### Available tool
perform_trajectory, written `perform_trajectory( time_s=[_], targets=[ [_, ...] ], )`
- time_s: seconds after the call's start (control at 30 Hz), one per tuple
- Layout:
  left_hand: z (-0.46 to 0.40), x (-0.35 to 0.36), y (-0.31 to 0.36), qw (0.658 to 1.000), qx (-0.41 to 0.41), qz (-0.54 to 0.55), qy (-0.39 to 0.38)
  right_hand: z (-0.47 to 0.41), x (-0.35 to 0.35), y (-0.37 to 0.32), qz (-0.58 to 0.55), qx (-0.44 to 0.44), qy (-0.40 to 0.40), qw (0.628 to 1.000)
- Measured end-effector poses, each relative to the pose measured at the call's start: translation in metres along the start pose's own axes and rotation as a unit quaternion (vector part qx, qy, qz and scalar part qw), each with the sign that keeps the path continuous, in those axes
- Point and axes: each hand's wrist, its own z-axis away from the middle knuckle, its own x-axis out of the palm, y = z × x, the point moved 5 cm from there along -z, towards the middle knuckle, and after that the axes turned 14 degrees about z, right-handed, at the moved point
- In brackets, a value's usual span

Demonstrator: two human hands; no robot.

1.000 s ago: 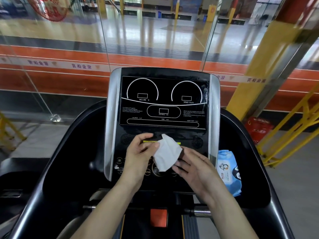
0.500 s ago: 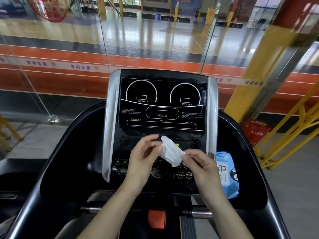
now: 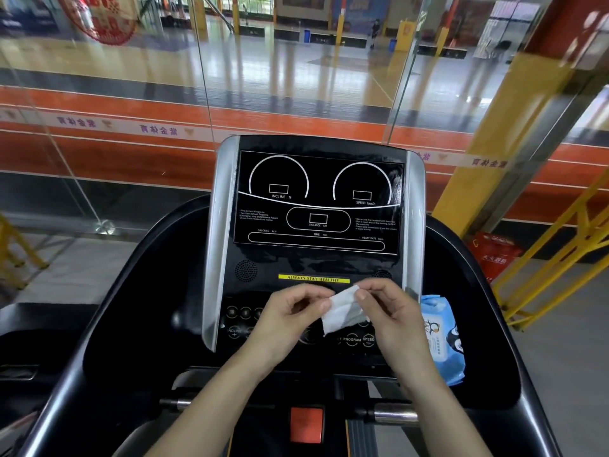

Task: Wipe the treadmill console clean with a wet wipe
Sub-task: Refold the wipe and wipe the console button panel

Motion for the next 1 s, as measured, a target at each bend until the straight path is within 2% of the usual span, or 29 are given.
perform_trajectory(
  time_s=[0.1, 0.17, 0.27, 0.4, 0.53, 0.63, 0.73, 0.87, 1.0],
  targets=[
    [-0.001, -0.002, -0.003, 1.0, 0.0, -0.02, 0.004, -0.002, 0.006, 0.001, 0.03, 0.003, 0.008, 1.0],
    [-0.002, -0.007, -0.005, 0.999, -0.004, -0.019, 0.035, -0.001, 0.009, 0.0, 0.075, -0.013, 0.047, 0.996],
    [-0.001, -0.012, -0.007, 0.996, -0.029, 0.028, 0.077, 0.001, 0.016, -0.001, 0.119, -0.021, 0.092, 0.988],
    [0.002, -0.012, -0.012, 0.988, -0.099, 0.084, 0.083, 0.003, 0.037, -0.002, 0.079, -0.003, 0.013, 0.997],
    [0.003, -0.01, -0.015, 0.983, -0.121, 0.107, 0.088, 0.005, 0.041, -0.007, 0.088, 0.007, -0.004, 0.996],
    [0.001, -0.011, -0.018, 0.982, -0.12, 0.118, 0.079, 0.005, 0.043, -0.004, 0.148, 0.007, -0.007, 0.989],
    [0.002, -0.012, -0.016, 0.985, -0.116, 0.103, 0.07, 0.005, 0.043, -0.007, 0.224, -0.063, 0.014, 0.972],
    [0.0, -0.02, -0.014, 0.989, -0.099, 0.066, 0.084, -0.001, 0.039, -0.002, 0.176, -0.046, 0.005, 0.983],
    [-0.003, -0.035, -0.004, 0.991, -0.053, 0.02, 0.125, -0.014, 0.021, 0.0, 0.074, -0.002, 0.018, 0.997]
  ],
)
